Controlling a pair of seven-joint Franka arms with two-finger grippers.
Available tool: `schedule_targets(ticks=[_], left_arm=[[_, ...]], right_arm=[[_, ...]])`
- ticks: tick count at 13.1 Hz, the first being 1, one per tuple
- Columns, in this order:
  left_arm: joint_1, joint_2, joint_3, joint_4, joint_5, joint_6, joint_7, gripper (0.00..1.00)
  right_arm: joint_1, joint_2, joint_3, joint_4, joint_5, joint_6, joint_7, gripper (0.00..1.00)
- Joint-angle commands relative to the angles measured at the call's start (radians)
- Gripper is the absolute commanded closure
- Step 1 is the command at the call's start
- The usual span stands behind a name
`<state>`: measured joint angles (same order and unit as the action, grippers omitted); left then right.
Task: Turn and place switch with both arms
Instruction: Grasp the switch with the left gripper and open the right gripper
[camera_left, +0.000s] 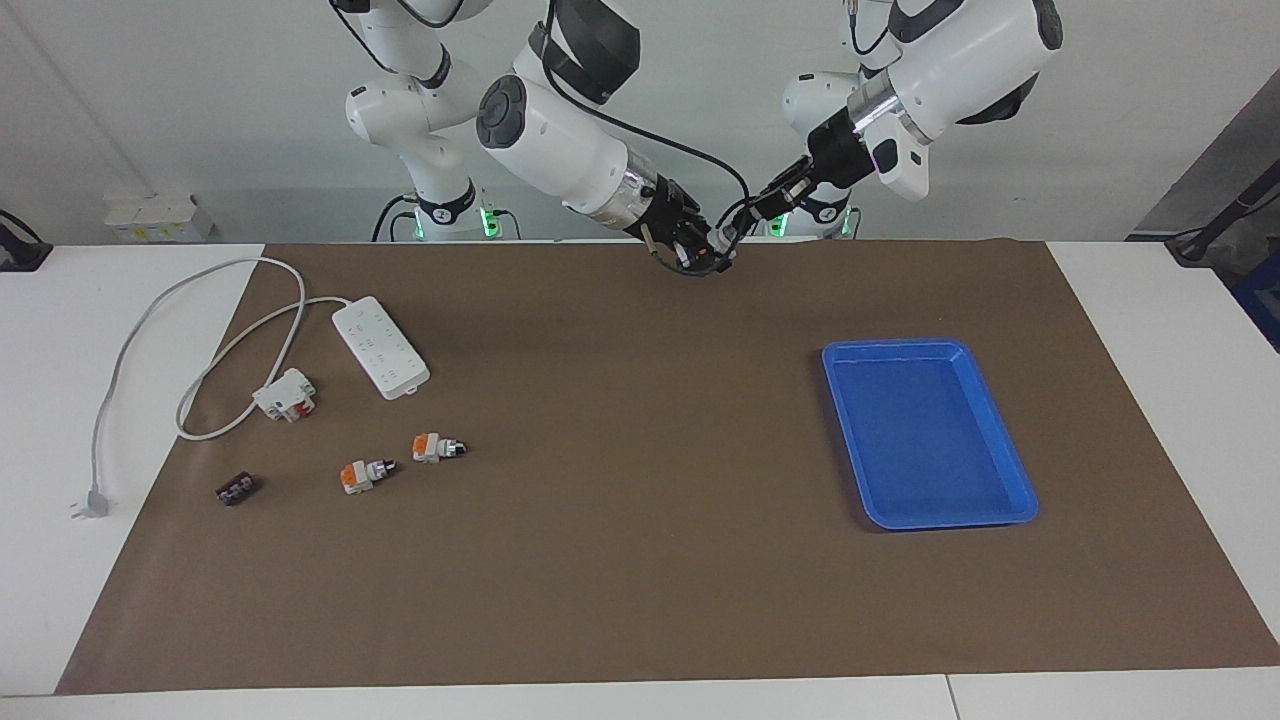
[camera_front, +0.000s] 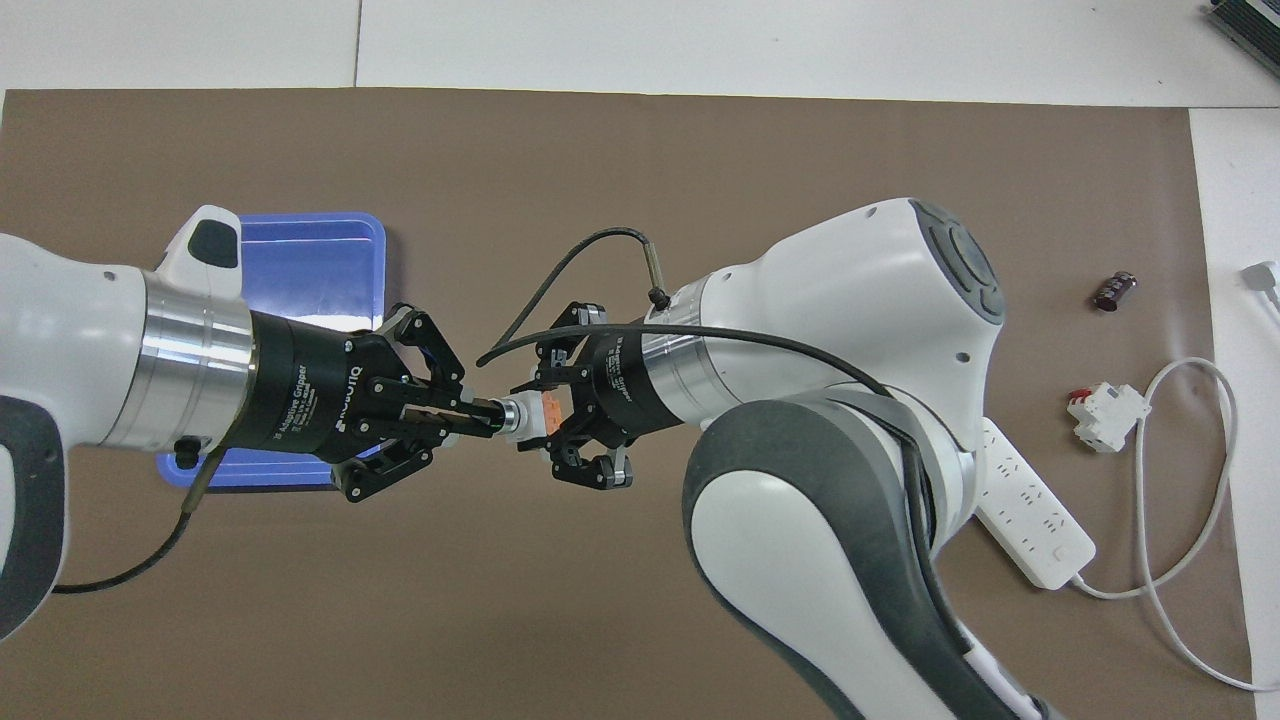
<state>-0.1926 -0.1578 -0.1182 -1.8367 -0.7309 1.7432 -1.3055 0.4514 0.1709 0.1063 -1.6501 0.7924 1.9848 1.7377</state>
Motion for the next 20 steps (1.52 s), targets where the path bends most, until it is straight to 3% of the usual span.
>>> schedule_targets(ticks=[1,12,13,14,20], left_arm=[[-0.025,-0.026,-0.009,-0.026,-0.064,0.044,-0.155,1.0],[-0.018,-0.029,-0.006,-0.032,-0.051,0.024,-0.156,1.0],[-0.016,-0.029,-0.006,-0.032,-0.05,0.022,-0.155,1.0],[-0.014,-0.029,-0.006,-0.032,-0.048,0.022,-0.155,1.0],[0.015,-0.04,0.003,-0.062,-0.039,0.029,-0.101,1.0]], right_arm=[[0.007,0.015,0.009,0.013,0.011,0.025,0.017,1.0],[0.007,0.015,0.009,0.013,0.011,0.023,0.017,1.0],[0.006,0.015,0.009,0.009,0.014,0.019,0.016,0.73],[0.009,0.01,0.009,0.009,0.005,0.02,0.002,0.07],[0.001,-0.025,0.006,-0.01,-0.001,-0.038,-0.037,0.02]])
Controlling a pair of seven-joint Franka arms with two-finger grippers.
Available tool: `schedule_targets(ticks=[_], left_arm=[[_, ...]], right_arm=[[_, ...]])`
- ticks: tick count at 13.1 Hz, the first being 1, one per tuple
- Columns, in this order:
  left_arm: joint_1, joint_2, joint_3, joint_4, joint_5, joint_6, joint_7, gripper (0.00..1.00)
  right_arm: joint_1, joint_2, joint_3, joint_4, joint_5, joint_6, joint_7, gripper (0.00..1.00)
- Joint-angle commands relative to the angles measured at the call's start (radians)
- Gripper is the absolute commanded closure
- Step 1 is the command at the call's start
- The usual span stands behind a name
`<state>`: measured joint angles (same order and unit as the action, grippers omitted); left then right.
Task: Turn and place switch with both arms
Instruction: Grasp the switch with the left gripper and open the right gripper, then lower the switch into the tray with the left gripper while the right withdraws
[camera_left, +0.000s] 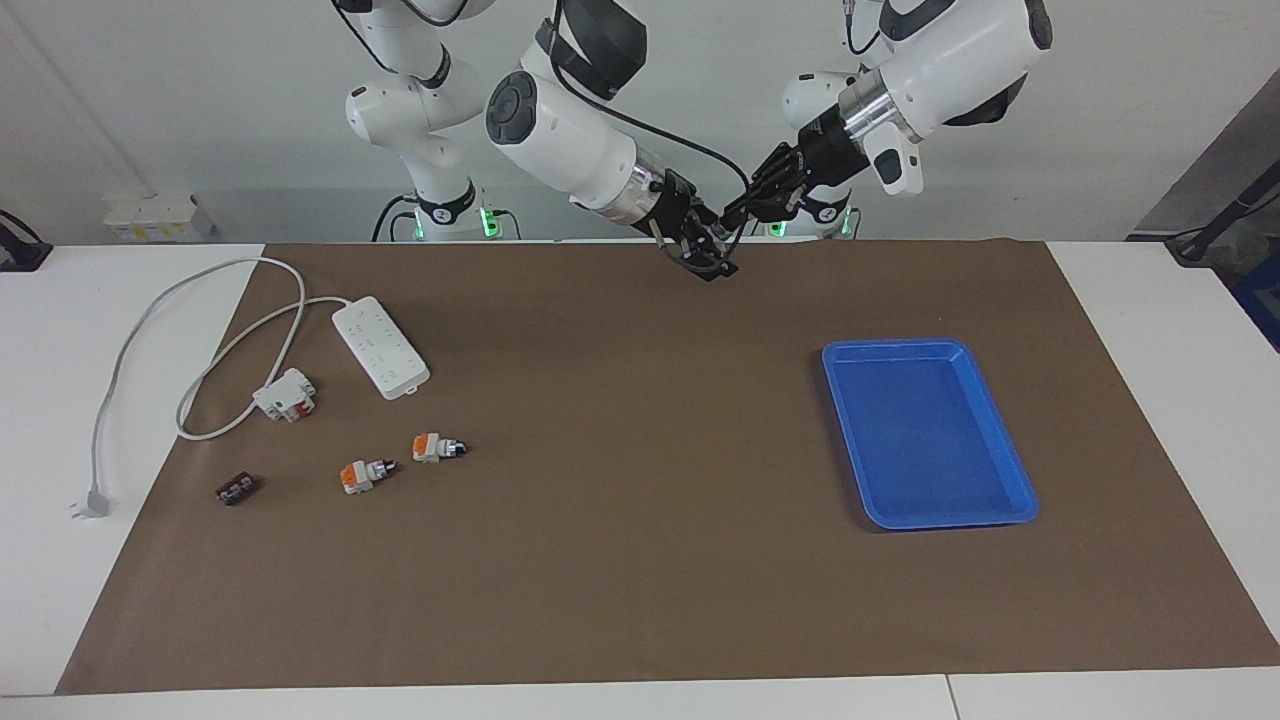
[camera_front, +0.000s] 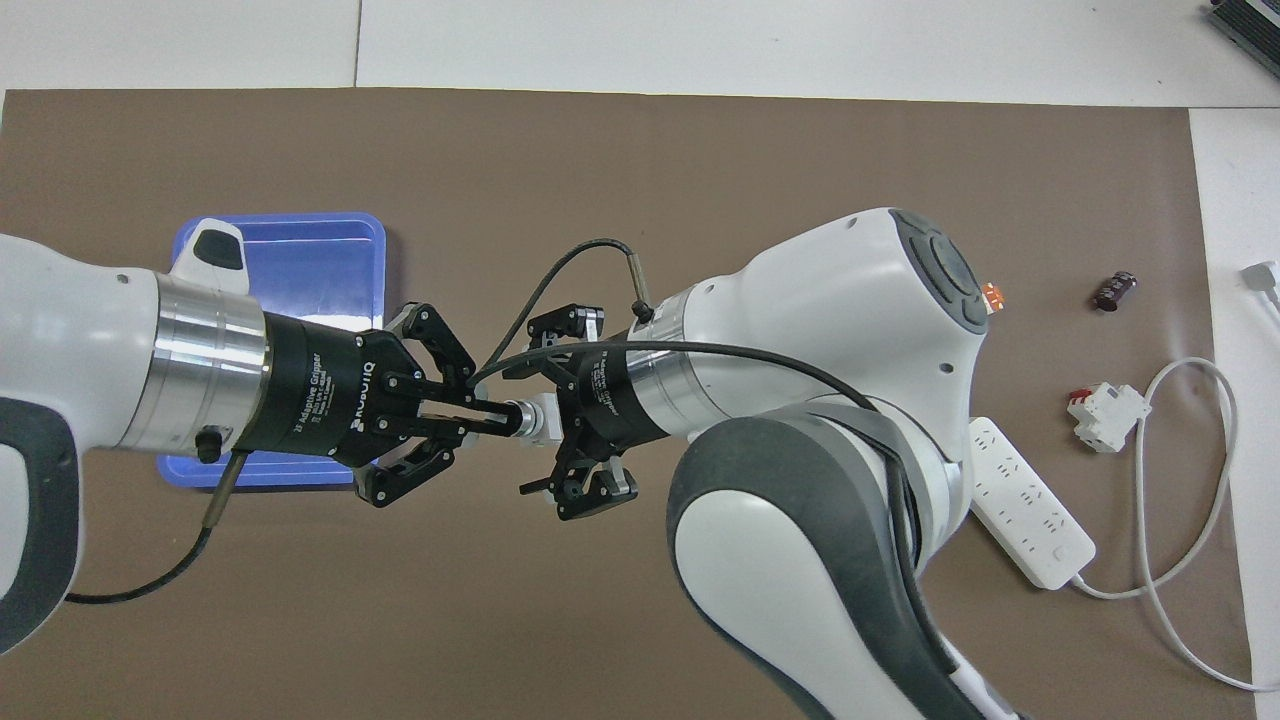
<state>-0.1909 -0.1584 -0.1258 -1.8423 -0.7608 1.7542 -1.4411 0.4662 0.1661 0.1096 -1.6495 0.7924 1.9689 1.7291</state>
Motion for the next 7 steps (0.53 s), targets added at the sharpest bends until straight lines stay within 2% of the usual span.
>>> schedule_targets(ticks=[1,5,7], left_arm=[[0.019,-0.052,0.009,-0.084,0.01,0.024,0.057,1.0],[0.057,-0.127,0.011,-0.231,0.153,0.039,0.215,1.0],[0.102,-0.165,0.009,-0.328,0.25,0.092,0.359,1.0]], right_arm=[[-0.024,-0.025,0.004,-0.01,-0.001,-0.036,-0.029,0.02],[-0.047,-0.04,0.001,-0.012,-0.005,-0.099,-0.078,0.02],[-0.063,-0.054,0.001,-0.01,-0.095,-0.123,-0.179,0.01]])
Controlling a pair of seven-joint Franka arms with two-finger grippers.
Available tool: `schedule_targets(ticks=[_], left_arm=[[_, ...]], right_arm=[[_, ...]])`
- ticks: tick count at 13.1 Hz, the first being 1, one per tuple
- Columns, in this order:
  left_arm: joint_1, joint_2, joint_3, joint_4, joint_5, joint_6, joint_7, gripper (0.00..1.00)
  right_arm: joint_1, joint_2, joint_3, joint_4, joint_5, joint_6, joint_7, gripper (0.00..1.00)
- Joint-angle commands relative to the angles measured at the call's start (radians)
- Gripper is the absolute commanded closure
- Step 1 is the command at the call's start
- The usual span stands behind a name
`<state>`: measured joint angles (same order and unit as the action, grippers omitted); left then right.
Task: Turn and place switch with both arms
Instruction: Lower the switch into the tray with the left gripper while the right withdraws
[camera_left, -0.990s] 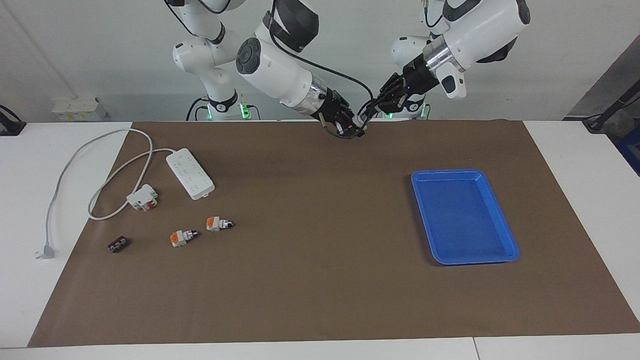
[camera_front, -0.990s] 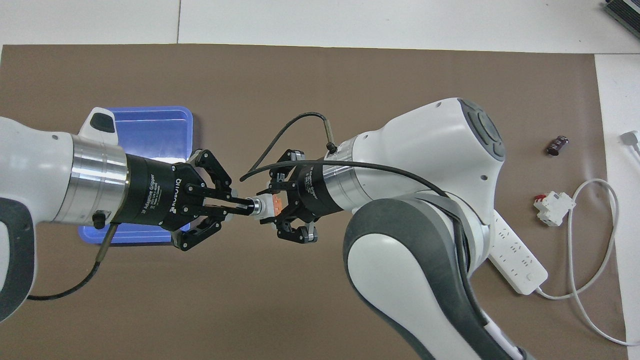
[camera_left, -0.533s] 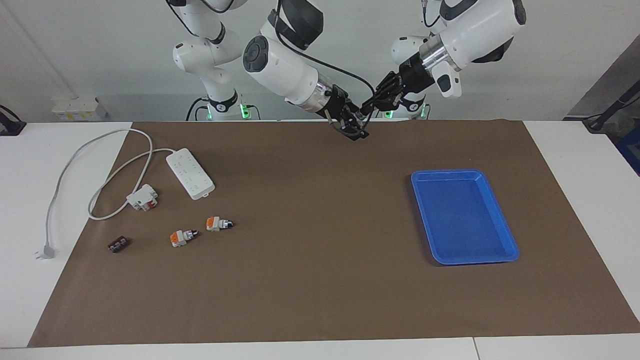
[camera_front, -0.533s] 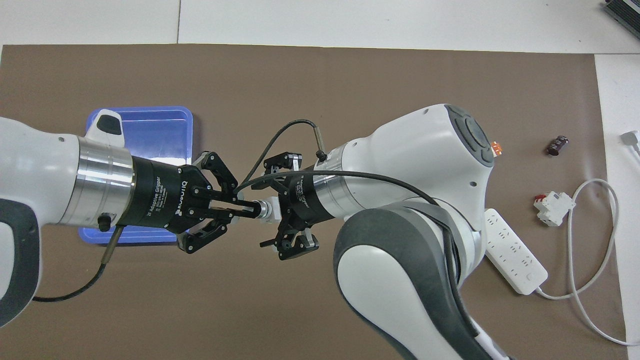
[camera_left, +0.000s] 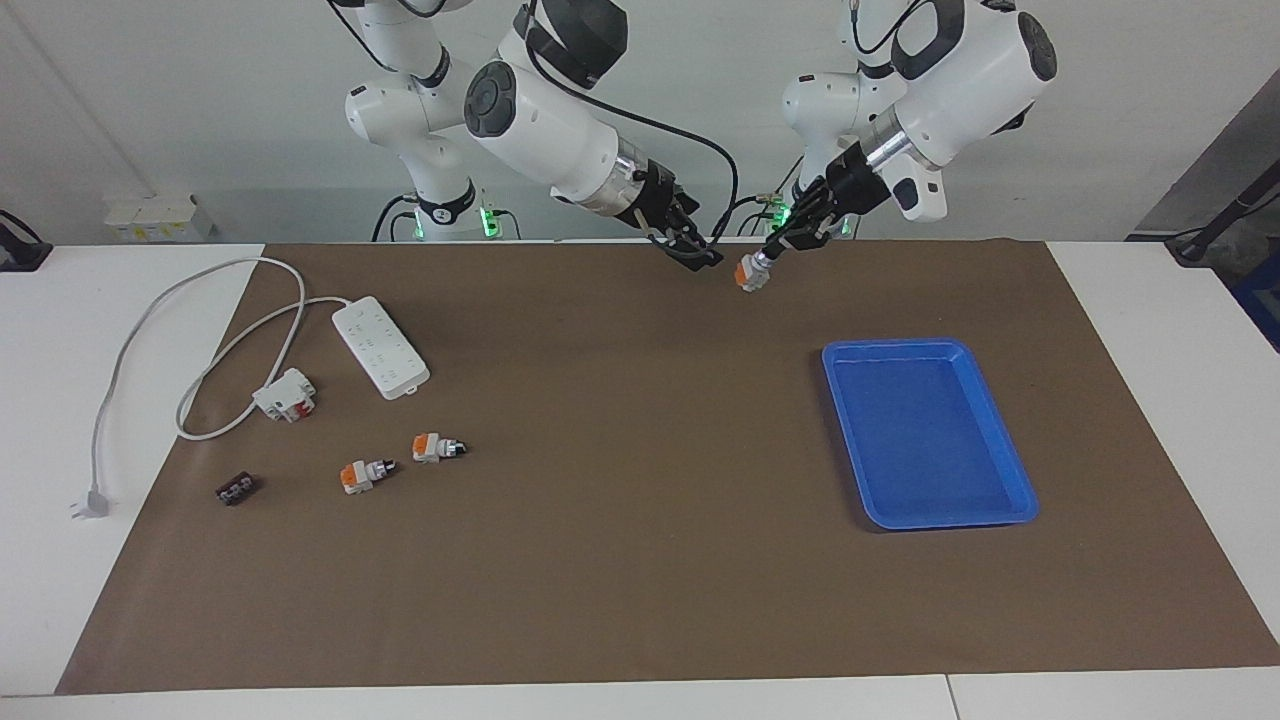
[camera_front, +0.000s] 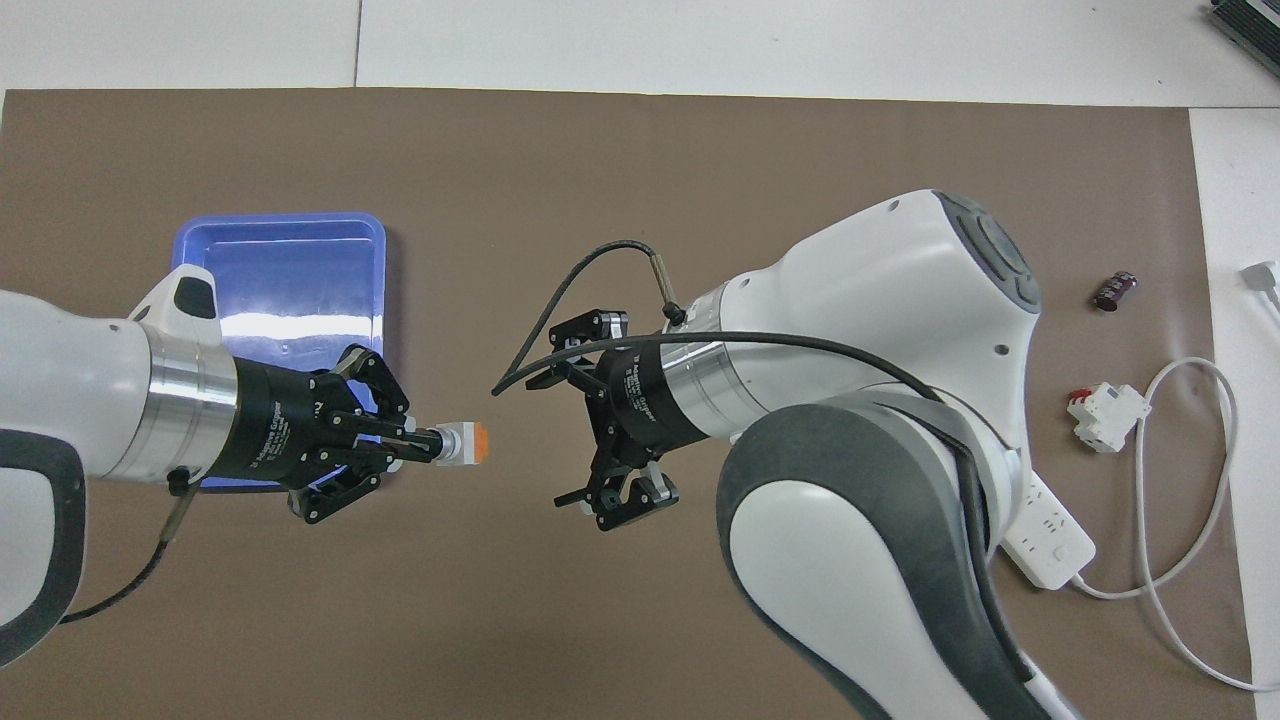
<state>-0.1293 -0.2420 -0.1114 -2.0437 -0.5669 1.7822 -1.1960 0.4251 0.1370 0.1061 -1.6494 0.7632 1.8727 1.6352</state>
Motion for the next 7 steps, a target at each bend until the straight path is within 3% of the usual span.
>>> schedule_targets(ticks=[1,4,7], left_arm=[[0.056,-0.092,-0.004,-0.172,0.079,0.106,0.195,1.0],[0.147,-0.054,-0.007,-0.208,0.179,0.172,0.437,1.0],[0.162,0.077,-0.007,-0.205,0.283,0.281,0.519,1.0]], right_arm=[[-0.025,-0.028,0.004,-0.01,-0.12,-0.029,-0.144,0.01],[-0.103,-0.028,0.0,-0.007,-0.226,-0.012,-0.363,0.01],[-0.186,-0.046,-0.002,-0.009,-0.374,-0.014,-0.605,0.01]])
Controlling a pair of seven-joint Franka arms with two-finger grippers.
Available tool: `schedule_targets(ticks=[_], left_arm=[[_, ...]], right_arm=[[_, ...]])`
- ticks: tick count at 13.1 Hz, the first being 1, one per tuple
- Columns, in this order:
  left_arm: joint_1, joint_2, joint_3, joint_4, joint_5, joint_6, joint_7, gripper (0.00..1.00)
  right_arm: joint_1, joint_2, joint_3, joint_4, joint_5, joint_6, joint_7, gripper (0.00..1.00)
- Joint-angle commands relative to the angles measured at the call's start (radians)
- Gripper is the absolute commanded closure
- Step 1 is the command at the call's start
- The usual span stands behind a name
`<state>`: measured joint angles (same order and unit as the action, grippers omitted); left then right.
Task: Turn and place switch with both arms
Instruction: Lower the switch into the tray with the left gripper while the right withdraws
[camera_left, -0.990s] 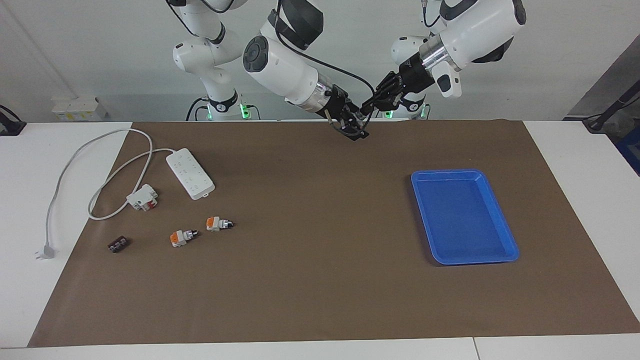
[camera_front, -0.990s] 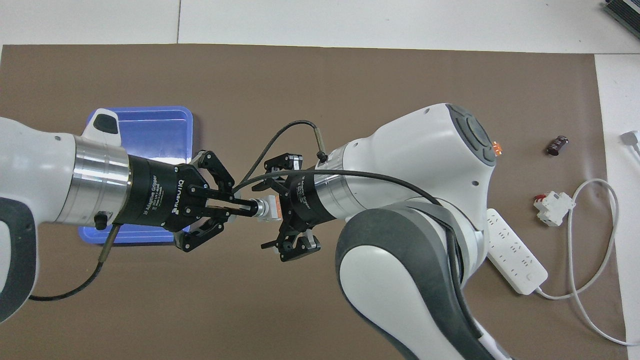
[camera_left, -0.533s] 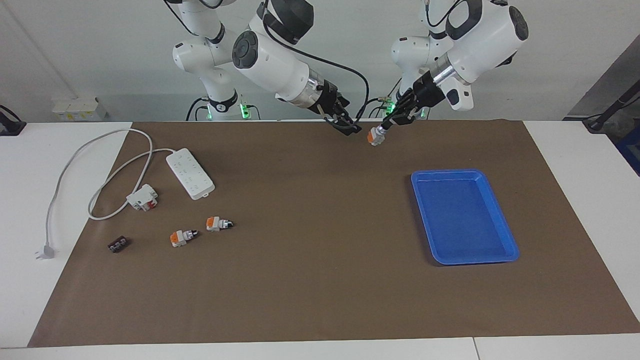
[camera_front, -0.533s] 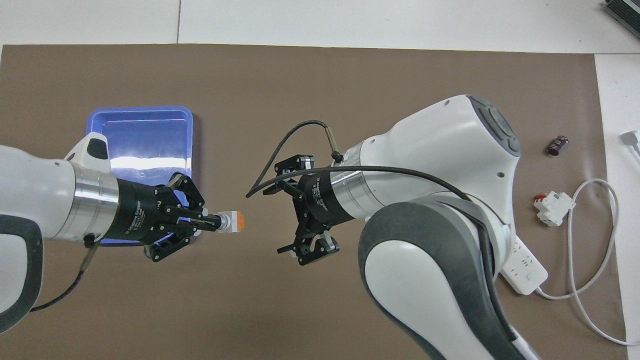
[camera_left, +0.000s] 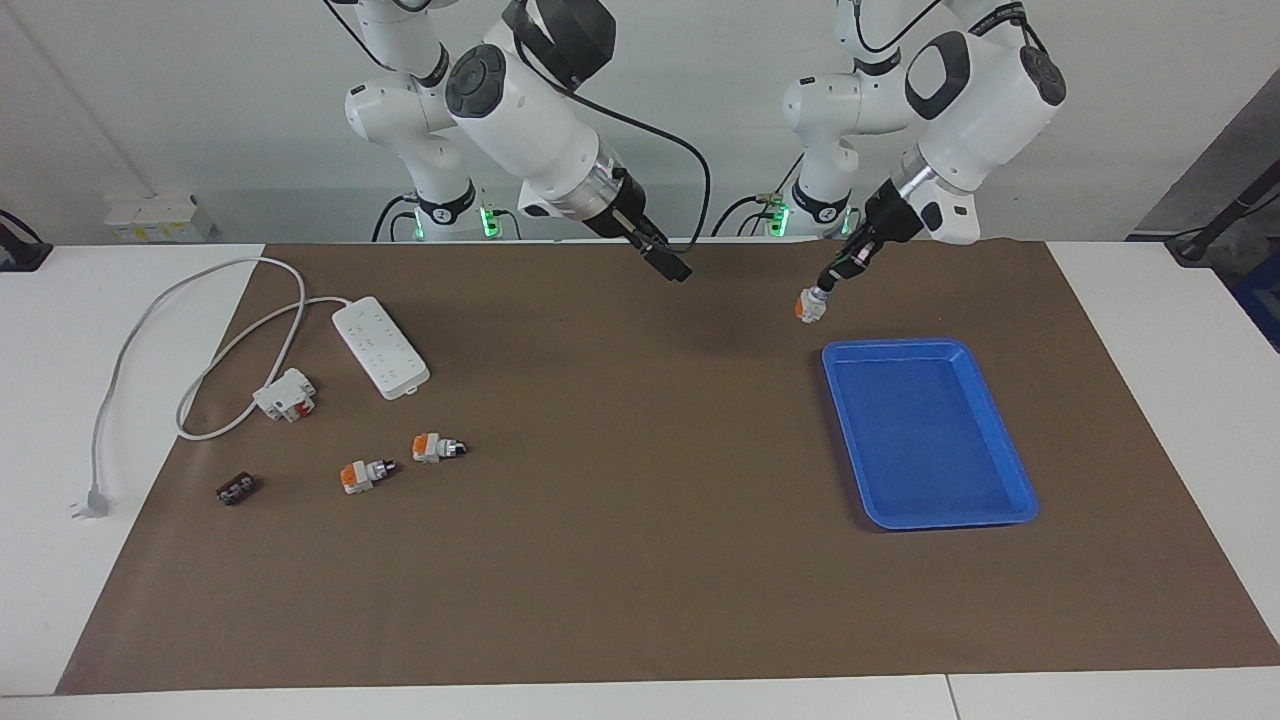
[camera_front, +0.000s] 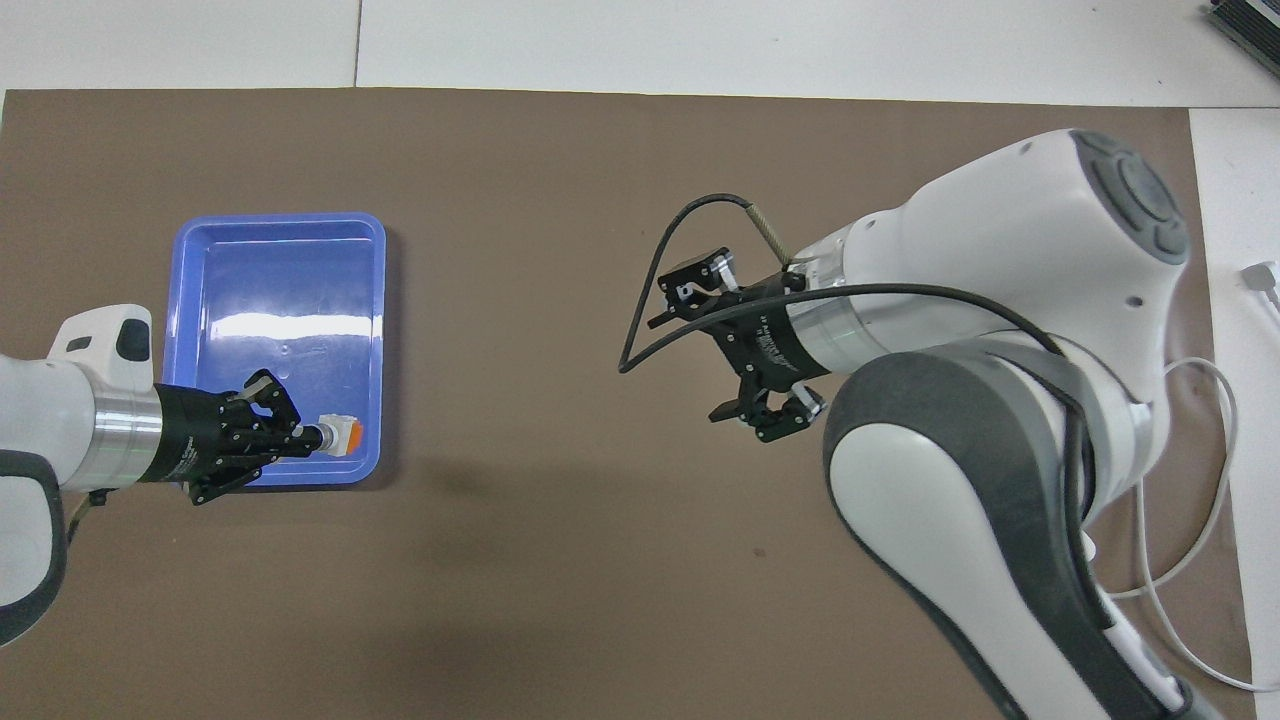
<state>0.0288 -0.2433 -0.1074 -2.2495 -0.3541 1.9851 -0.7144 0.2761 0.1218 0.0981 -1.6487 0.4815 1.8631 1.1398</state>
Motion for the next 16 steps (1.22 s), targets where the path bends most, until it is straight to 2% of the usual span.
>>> schedule_targets(ticks=[1,2,4,7,9,10,11,12,13,14,15,16], left_arm=[[0.003,0.123,-0.011,0.002,0.108,0.127,0.05,1.0],[0.003,0.159,-0.011,0.008,0.124,0.167,0.064,1.0],[0.003,0.183,-0.011,0.008,0.139,0.227,0.075,1.0],[0.013,0.182,-0.011,-0.01,0.139,0.207,0.165,1.0],[0.016,0.173,-0.011,-0.015,0.139,0.138,0.188,1.0],[0.017,0.173,-0.009,-0.01,0.139,0.126,0.22,0.71],[0.02,0.182,-0.009,0.011,0.138,0.139,0.263,0.57],[0.02,0.191,-0.009,0.045,0.138,0.136,0.288,0.26],[0.019,0.185,-0.009,0.057,0.139,0.133,0.296,0.07],[0.019,0.176,-0.009,0.076,0.139,0.133,0.305,0.06],[0.019,0.173,-0.008,0.097,0.139,0.135,0.331,0.06],[0.02,0.159,-0.006,0.116,0.139,0.133,0.386,0.07]], right_arm=[[-0.052,-0.043,0.006,-0.01,-0.206,-0.005,-0.133,0.01],[-0.058,-0.051,0.009,-0.01,-0.307,-0.005,-0.161,0.01],[-0.083,-0.057,0.008,-0.01,-0.42,-0.004,-0.297,0.01],[-0.149,-0.074,0.006,-0.01,-0.494,-0.004,-0.527,0.01],[-0.195,-0.083,0.006,0.0,-0.511,-0.004,-0.653,0.01],[-0.219,-0.088,0.005,0.007,-0.511,-0.015,-0.69,0.01],[-0.239,-0.102,0.003,0.009,-0.511,-0.039,-0.725,0.01],[-0.25,-0.112,-0.008,0.009,-0.512,-0.088,-0.771,0.01],[-0.211,-0.137,-0.065,0.01,-0.529,-0.138,-0.807,0.01],[-0.163,-0.154,-0.139,0.01,-0.537,-0.166,-0.815,0.01],[-0.161,-0.163,-0.168,0.004,-0.534,-0.183,-0.836,0.01],[-0.188,-0.171,-0.164,0.007,-0.529,-0.2,-0.886,0.01]])
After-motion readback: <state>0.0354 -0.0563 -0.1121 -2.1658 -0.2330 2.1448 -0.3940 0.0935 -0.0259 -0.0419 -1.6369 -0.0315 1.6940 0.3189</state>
